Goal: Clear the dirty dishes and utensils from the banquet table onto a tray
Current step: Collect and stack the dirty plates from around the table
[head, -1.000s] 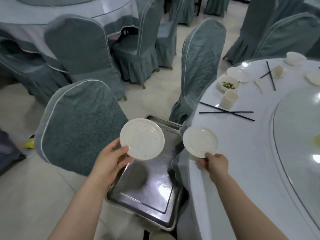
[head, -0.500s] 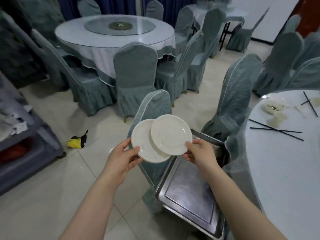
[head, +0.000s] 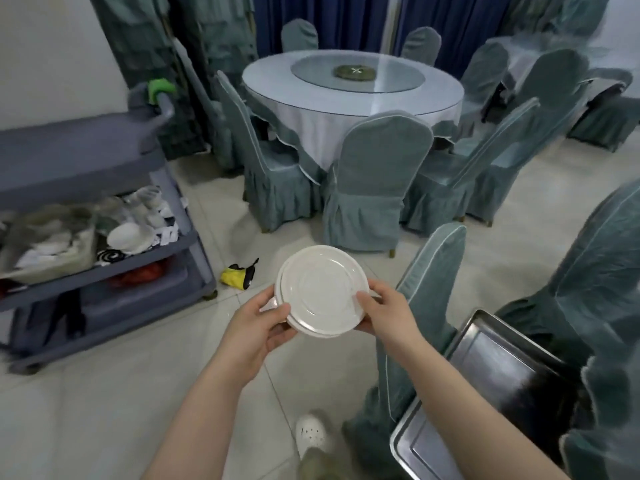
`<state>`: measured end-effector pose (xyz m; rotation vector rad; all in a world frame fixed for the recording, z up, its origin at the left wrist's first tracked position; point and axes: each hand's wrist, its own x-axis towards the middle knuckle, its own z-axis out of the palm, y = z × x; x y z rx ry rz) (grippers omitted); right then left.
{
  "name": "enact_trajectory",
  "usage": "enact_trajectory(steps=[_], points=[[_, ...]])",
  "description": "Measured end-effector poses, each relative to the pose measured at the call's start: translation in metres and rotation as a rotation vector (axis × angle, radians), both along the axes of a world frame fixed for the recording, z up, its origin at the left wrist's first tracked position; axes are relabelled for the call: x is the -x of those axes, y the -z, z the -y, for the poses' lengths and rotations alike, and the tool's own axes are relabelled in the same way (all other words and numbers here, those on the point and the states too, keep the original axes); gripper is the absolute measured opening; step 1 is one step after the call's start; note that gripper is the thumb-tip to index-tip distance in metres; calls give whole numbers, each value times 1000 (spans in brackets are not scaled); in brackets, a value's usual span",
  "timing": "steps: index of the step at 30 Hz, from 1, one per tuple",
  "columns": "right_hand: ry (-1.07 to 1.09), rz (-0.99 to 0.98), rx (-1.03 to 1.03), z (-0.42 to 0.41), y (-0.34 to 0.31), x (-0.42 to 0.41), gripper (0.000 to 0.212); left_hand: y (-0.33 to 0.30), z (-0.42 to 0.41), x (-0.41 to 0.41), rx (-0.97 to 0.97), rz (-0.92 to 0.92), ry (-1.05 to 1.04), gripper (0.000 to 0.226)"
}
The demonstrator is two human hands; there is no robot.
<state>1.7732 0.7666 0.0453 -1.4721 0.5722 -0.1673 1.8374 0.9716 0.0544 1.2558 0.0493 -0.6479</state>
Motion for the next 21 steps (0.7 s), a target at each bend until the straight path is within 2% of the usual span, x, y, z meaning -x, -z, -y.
enact_trajectory(steps=[3, 6, 11, 18, 21], points=[[-55, -6, -22, -11, 4, -47, 25, 5, -13, -39, 11, -38, -34, 35], [-76, -1, -8, -10, 7, -104, 31, 8, -12, -90, 1, -26, -38, 46], [-103, 9, -52, 8, 15, -211, 29, 2, 7, -192, -40, -6, -102, 32], [-22, -4, -150, 47, 19, -315, 15, 11, 45, -308, -70, -39, -75, 30], [43, -45, -214, 76, 24, -345, 17, 20, 76, -352, -58, -70, -12, 33]])
